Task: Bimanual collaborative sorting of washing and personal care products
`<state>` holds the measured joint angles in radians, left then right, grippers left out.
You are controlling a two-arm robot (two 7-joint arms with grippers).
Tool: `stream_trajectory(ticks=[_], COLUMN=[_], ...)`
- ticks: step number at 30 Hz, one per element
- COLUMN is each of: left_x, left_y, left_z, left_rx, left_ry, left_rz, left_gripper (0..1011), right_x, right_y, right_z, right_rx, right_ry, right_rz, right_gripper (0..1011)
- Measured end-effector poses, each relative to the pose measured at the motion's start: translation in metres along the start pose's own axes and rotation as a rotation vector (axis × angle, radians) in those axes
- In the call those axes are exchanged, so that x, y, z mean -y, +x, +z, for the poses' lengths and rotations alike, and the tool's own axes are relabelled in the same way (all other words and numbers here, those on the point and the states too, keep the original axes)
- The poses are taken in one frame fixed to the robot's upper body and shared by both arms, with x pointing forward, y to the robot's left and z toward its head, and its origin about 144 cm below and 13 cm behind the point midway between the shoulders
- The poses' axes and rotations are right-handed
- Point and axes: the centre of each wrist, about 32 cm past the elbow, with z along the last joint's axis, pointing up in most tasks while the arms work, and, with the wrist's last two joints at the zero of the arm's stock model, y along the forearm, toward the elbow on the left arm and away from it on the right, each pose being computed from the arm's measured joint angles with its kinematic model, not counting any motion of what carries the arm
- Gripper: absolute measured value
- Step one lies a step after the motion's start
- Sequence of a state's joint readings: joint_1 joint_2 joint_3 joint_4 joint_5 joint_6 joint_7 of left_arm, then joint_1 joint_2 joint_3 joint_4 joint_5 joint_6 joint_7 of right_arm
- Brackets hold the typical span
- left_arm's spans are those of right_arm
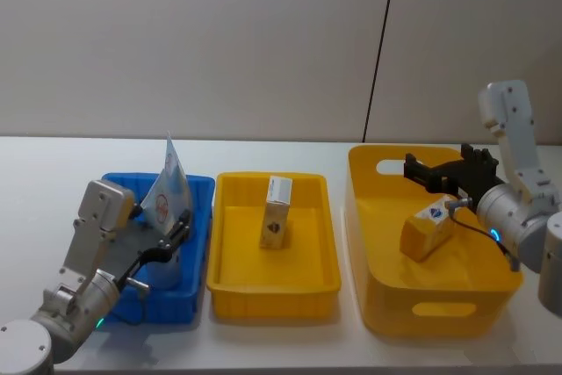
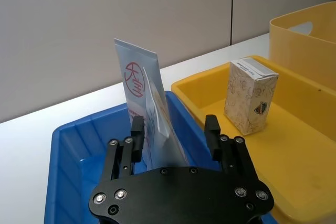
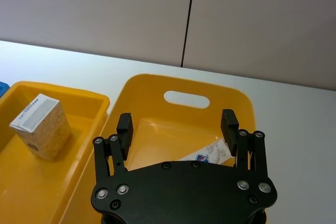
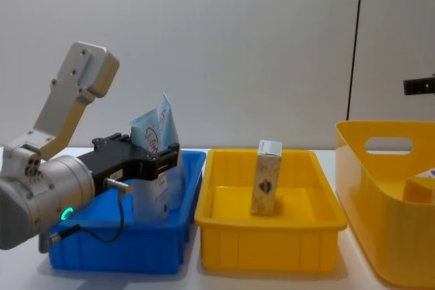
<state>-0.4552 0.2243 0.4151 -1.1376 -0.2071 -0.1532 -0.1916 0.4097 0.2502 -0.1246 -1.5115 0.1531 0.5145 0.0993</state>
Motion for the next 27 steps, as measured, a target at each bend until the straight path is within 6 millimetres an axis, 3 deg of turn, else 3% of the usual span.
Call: stream_trajectory(ticks=[4,6,14,27], left_x=[0.0008,0.0011,0.0022,0.0029], left_y=[-0.0002,-0.0003,-0.0007,-0.0011], left_z=[-0.0005,-0.0006,-0.0008,-0.0010], left_rx=[0.001,0.001,0.001,0.001], left_ry=[0.001,0.000,0.000,0.000], left_rz=[0.002,0.003,0.004,0.005], left_gripper=[576,563,253,177], right_x=[0.0000,0.0000,0.0000,0.0000], right_y=[0.0000,0.0000,0.0000,0.0000], right_z=[0.0000,0.0000,0.0000,0.0000], right_rx=[0.000,0.000,0.000,0.000], right_ry=[0.000,0.000,0.000,0.000], right_rz=[0.000,0.000,0.000,0.000], right_gripper=[1004,1004,1004,1004])
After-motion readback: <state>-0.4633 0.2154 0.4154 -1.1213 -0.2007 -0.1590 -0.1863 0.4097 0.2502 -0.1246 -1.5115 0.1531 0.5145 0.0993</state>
